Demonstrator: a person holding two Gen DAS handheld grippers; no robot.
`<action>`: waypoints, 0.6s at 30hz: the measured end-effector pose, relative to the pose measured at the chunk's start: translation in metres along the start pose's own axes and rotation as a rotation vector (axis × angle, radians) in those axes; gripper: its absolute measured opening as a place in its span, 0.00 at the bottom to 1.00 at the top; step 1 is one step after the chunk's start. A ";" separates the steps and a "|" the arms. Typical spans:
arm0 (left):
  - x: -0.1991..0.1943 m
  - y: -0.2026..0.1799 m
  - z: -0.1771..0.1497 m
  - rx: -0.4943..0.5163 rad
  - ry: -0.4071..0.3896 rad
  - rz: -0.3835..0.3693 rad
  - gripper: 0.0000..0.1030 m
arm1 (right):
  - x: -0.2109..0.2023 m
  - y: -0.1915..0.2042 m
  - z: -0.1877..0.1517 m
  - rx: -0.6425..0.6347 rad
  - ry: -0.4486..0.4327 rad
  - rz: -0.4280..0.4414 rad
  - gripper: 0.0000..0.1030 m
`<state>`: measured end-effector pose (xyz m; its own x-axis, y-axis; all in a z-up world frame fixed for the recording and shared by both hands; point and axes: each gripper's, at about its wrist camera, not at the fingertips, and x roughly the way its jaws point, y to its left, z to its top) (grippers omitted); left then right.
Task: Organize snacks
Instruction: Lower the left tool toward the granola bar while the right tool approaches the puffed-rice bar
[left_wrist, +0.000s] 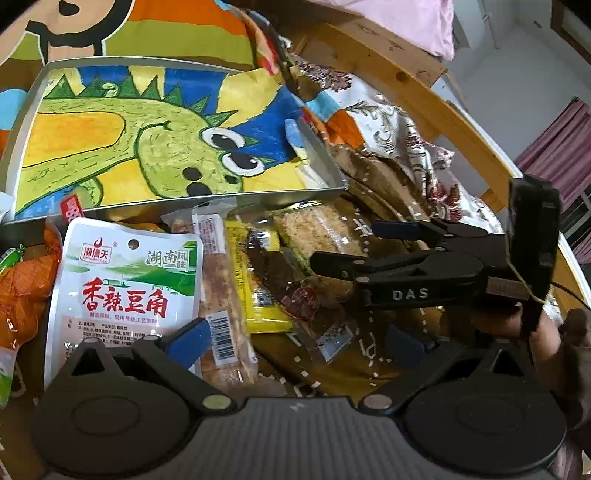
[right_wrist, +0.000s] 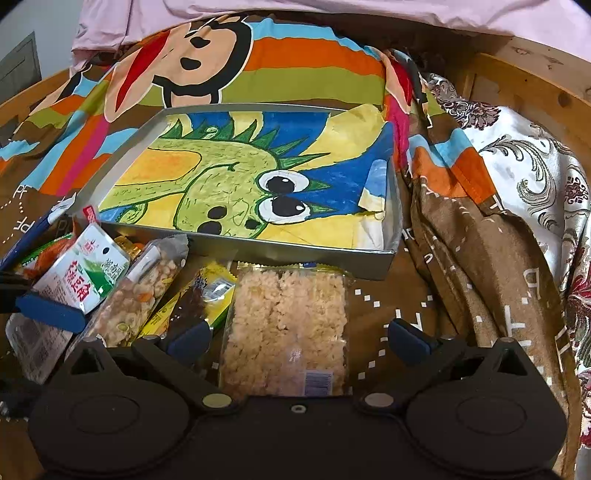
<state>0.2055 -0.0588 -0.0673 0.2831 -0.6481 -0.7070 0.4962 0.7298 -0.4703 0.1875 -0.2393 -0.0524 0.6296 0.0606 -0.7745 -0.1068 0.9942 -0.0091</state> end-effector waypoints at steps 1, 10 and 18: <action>0.001 0.001 0.000 -0.005 -0.001 0.008 0.99 | 0.000 0.000 0.000 -0.001 0.001 0.001 0.99; 0.015 0.026 0.006 -0.103 0.045 0.072 0.99 | 0.003 -0.004 -0.001 0.011 0.017 -0.015 0.99; 0.011 0.052 0.009 -0.288 -0.015 -0.015 0.98 | 0.007 0.000 -0.003 -0.019 0.037 -0.018 0.99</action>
<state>0.2420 -0.0297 -0.0942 0.2906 -0.6611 -0.6917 0.2475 0.7502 -0.6131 0.1895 -0.2389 -0.0592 0.6028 0.0389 -0.7969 -0.1104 0.9933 -0.0351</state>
